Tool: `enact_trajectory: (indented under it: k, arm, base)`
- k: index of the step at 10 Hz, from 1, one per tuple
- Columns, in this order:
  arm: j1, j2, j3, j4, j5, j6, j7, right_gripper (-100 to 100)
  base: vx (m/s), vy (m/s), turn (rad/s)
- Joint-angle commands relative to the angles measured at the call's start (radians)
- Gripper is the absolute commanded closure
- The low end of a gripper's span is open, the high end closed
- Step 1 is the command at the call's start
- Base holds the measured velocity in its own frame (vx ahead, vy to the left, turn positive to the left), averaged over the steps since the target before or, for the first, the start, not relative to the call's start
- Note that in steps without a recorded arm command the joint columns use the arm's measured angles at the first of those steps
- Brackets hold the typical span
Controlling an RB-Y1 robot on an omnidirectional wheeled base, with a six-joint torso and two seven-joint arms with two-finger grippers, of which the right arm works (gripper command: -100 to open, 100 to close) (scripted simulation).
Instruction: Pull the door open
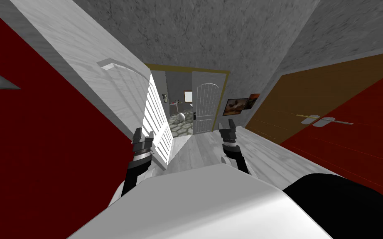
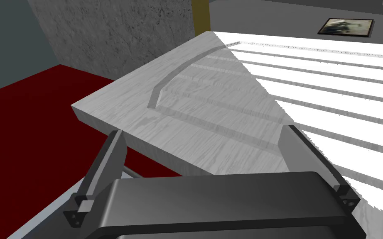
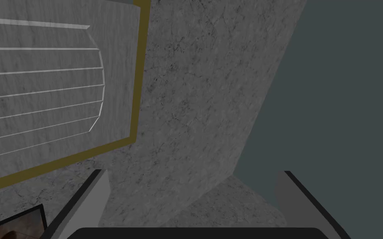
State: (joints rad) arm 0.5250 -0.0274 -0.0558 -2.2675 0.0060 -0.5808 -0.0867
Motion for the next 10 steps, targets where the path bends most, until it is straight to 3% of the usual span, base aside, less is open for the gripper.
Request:
enact_trajectory:
  k: [1,10]
  arm:
    - [-0.017,-0.006,-0.002,0.029,0.008,0.000,-0.010,-100]
    - [-0.122,-0.040,-0.015,0.212,0.061,0.004,-0.071,-100]
  base:
    - [0.110,0.175,-0.062]
    - [0.117,0.036,-0.014]
